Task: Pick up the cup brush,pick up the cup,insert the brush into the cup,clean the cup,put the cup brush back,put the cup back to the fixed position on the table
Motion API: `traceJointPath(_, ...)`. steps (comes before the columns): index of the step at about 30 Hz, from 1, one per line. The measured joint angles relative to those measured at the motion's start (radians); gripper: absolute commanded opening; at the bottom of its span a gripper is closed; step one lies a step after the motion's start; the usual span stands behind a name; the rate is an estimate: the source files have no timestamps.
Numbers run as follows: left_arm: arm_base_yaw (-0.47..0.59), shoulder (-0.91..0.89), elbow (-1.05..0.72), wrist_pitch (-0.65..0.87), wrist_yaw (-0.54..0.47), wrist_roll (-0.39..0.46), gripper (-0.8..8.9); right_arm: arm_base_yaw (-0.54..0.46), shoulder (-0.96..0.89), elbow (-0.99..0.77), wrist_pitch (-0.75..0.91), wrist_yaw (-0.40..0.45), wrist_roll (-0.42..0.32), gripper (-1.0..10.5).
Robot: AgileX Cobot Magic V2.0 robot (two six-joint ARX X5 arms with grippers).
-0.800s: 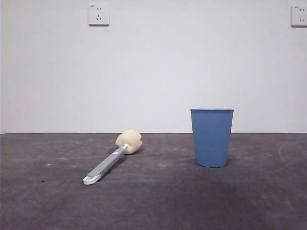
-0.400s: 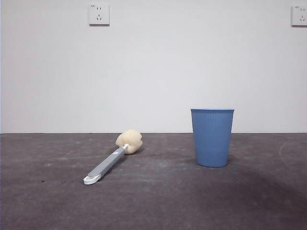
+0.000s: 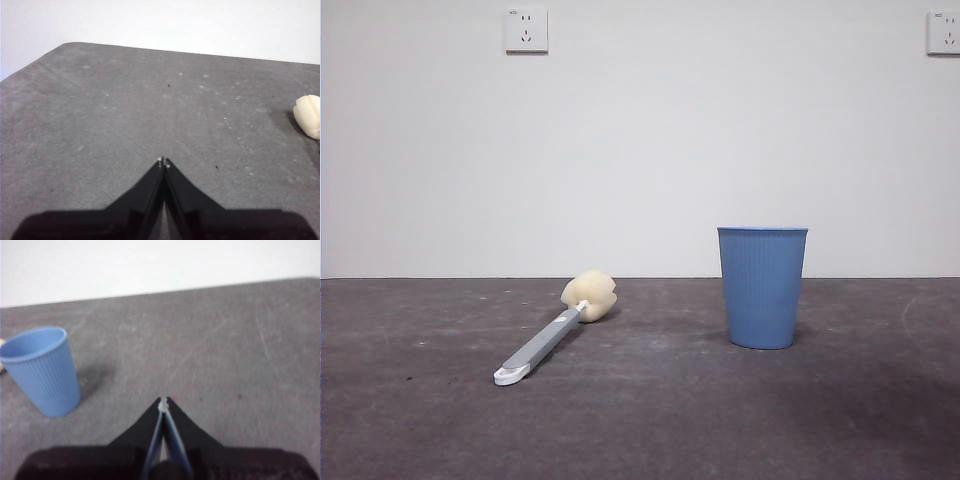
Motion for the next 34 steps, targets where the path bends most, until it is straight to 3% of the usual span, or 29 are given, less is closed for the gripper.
traceJointPath(34, 0.0, 0.0, 0.0, 0.0, 0.0, 0.0, -0.03, 0.0, 0.0, -0.011, -0.022, 0.001, 0.039, 0.0)
